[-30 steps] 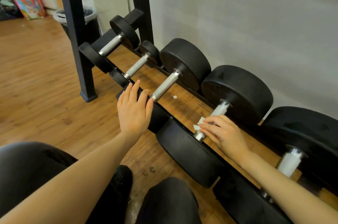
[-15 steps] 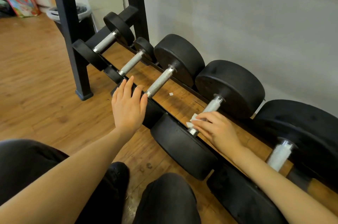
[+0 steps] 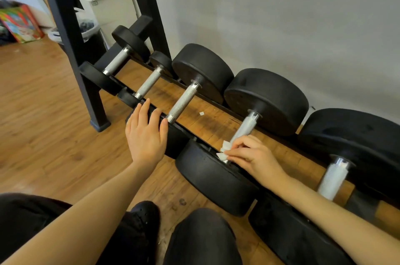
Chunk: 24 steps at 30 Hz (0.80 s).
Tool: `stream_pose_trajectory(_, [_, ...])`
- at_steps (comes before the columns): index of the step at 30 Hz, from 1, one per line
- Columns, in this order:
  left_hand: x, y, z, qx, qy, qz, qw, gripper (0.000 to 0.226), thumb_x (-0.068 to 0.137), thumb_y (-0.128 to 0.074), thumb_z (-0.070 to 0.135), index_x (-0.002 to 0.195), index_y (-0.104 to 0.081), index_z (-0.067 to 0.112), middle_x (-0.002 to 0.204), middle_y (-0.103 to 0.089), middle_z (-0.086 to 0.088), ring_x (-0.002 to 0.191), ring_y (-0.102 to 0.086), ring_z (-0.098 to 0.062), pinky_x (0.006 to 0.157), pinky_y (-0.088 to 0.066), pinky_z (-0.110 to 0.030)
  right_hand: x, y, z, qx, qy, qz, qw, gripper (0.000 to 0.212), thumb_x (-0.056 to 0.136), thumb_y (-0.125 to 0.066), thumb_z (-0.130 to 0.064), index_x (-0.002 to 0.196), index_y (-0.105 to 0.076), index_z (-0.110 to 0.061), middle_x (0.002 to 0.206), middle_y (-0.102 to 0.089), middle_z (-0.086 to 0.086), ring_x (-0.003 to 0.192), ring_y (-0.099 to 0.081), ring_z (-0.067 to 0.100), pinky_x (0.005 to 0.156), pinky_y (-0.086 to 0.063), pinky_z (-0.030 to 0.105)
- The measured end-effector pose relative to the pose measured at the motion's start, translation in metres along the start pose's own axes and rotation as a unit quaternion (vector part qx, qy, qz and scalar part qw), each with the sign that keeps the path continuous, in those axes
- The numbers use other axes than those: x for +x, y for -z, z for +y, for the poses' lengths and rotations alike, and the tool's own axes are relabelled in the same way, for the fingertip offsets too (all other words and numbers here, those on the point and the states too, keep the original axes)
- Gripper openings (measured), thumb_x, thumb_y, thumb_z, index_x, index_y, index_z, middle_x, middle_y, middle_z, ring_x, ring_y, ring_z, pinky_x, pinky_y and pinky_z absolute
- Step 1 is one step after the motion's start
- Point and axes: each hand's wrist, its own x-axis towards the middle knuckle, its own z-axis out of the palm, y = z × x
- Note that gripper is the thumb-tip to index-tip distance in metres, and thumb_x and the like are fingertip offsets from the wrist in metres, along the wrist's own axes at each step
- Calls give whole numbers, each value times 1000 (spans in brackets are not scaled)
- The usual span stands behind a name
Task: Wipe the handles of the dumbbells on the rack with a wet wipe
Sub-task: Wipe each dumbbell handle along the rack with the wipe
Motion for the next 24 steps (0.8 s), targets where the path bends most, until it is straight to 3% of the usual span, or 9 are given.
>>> stream_pose_trajectory(6, [1,0,2,2,7,-7,1000,45,103,-32,41,136,-53,20,158,-33,-8,148,-20,-28,119,-17,-49,2,8,5,-46,4,11,999,24,85,-63,-23,104,-74,-13,99,-60,-1,94,-54,16,75,-53,35])
stream_pose_trajectory(11, [1,-2,1,5,11,0,1000,43,104,-35,39,136,-53,19,157,-33,-7,148,-20,-28,118,-17,-49,-1,6,-3,-43,29,-22,998,25,85,-61,-23,102,-74,-11,97,-60,1,93,-56,15,74,-55,34])
stream_pose_trajectory(16, [1,1,3,6,14,-6,1000,45,104,-34,39,141,-50,19,159,-31,-8,149,-19,-28,119,-17,-49,0,9,-2,-34,-13,16,999,24,84,-61,-23,103,-72,-14,99,-59,-1,94,-54,13,73,-55,33])
stream_pose_trajectory(20, [-1,3,5,2,16,-11,1000,49,104,-33,39,148,-42,21,160,-27,-7,150,-16,-27,120,-15,-49,-4,5,-8,-21,4,-46,999,24,86,-60,-24,104,-72,-13,101,-58,-1,97,-54,11,79,-55,32])
stream_pose_trajectory(24, [-6,4,6,-6,16,-5,1000,50,104,-33,39,150,-38,22,160,-26,-9,150,-16,-29,121,-13,-47,-2,8,-2,-31,-6,-12,999,25,85,-61,-25,104,-72,-15,100,-58,-2,95,-55,14,75,-56,33])
